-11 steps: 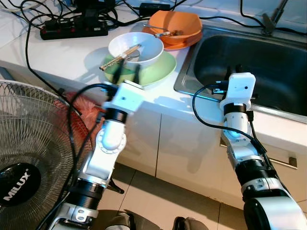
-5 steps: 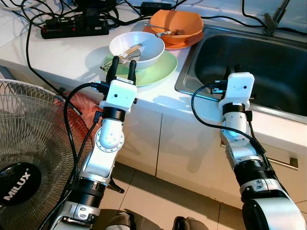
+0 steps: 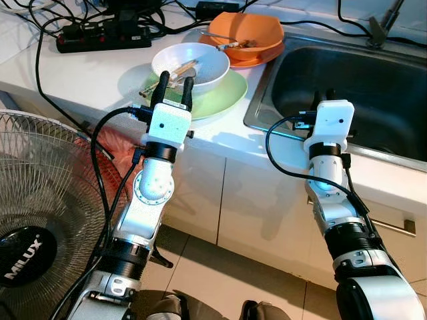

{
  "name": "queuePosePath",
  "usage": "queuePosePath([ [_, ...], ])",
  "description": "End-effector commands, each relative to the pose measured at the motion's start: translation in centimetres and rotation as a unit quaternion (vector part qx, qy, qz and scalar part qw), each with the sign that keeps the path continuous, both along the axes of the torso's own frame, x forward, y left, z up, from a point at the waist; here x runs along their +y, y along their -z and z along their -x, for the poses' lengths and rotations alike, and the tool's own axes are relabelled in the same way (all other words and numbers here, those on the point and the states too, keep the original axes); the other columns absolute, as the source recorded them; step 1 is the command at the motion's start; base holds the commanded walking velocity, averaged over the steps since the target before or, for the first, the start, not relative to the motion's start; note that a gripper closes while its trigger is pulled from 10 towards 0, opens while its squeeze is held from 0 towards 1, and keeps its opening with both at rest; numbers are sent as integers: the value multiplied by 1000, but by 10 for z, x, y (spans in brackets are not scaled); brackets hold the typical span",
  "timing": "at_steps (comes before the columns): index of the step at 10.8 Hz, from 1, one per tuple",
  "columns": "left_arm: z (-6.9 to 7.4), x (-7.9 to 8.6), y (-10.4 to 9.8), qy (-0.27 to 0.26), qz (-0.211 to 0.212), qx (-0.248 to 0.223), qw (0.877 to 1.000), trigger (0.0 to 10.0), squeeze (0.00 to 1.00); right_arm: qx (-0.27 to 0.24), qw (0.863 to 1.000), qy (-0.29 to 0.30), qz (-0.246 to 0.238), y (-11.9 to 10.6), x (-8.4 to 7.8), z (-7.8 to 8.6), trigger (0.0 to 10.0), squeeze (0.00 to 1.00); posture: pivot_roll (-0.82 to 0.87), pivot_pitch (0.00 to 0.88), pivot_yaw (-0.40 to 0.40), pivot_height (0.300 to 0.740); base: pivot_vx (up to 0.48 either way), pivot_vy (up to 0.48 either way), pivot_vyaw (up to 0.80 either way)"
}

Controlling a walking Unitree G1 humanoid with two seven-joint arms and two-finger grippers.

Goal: Kitchen organization

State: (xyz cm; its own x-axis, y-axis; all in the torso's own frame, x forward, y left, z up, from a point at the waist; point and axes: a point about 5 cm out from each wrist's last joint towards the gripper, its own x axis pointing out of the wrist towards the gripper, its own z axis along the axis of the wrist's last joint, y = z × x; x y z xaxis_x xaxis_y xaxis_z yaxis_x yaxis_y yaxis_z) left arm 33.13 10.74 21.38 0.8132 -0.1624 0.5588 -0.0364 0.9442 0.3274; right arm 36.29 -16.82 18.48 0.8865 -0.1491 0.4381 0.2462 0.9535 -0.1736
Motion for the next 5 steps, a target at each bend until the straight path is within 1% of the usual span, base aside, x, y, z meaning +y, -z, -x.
queuePosePath([
  [1,-3,3,-3,0,5,-2,1000,10000,0,4,1000,8,-4,2,-3,2,10000,0,28,138,14,740,0,0,0],
  [2,-6,6,-2,-7,12,7,1000,10000,0,5,1000,8,-5,2,-3,2,10000,0,27,141,11,740,0,0,0],
  [5,-10,10,-2,-13,15,8,1000,10000,0,6,1000,10,-5,2,-4,2,10000,0,27,150,7,740,0,0,0],
])
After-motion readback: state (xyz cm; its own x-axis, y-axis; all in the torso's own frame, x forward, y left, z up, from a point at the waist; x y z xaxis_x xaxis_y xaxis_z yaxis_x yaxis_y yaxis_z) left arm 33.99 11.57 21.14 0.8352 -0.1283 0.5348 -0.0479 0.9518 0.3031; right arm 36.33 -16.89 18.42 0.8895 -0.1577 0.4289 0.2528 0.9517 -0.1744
